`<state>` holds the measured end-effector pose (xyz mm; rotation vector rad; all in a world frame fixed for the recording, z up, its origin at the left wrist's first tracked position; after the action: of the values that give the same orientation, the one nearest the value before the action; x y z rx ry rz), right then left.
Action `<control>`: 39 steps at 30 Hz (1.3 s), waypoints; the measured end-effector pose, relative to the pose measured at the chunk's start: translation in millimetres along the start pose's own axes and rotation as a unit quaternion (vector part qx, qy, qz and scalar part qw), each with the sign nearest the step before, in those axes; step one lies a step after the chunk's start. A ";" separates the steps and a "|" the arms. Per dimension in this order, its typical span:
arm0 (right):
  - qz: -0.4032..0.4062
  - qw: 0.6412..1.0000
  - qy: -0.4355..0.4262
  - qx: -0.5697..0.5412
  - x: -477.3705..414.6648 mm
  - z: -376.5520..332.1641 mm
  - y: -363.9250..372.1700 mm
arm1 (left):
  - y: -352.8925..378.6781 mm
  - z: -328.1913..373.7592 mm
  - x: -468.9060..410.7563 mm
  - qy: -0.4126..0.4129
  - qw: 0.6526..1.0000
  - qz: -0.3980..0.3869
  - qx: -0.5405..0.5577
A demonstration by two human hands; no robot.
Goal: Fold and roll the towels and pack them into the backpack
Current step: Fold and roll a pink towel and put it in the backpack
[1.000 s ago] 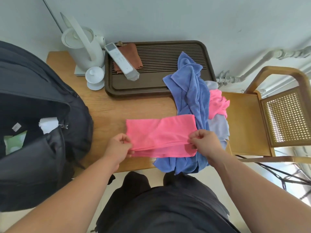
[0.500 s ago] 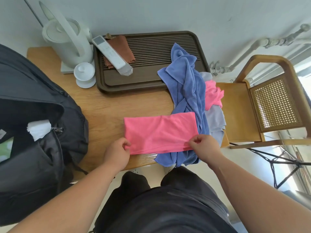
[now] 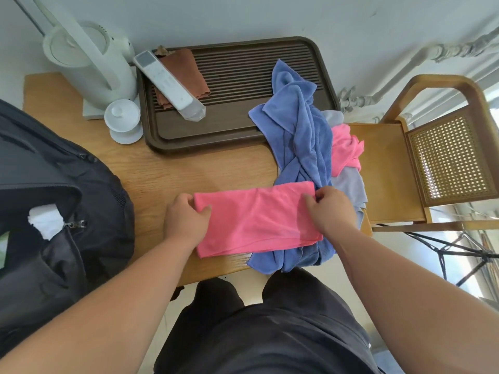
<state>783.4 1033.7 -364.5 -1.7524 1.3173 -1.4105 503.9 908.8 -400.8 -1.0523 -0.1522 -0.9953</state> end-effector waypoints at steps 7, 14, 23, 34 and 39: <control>-0.003 1.000 -0.011 0.012 -13.9 2.3 2.7 | 1.2 4.7 -14.9 -0.010 1.000 0.002 -0.020; -0.018 0.999 -0.035 0.035 -15.1 7.8 1.3 | -2.8 2.0 -17.2 -0.032 0.998 0.059 -0.003; 0.040 0.902 -0.357 0.239 13.6 -46.9 18.5 | -1.6 3.1 -4.0 -0.037 0.998 0.029 -0.053; -0.106 0.863 -0.313 0.381 37.1 -41.8 88.7 | 7.5 0.1 -5.2 -0.052 0.997 -0.003 -0.053; -0.099 0.862 -0.340 0.362 55.1 -51.0 95.4 | -2.4 -6.2 14.5 -0.055 0.995 -0.002 0.087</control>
<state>700.7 955.4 -406.5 -1.6137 0.1816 -1.0117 508.4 894.8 -394.6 -0.9470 -0.3258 -0.9105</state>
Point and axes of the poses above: each hand's wrist, its own x-axis away from the middle knuckle, its own y-axis out of the palm, z = x × y, the point moved 2 cm from there along -x, towards the middle knuckle, and after that the axes turned 4 degrees about -z, right-handed, at the moved point
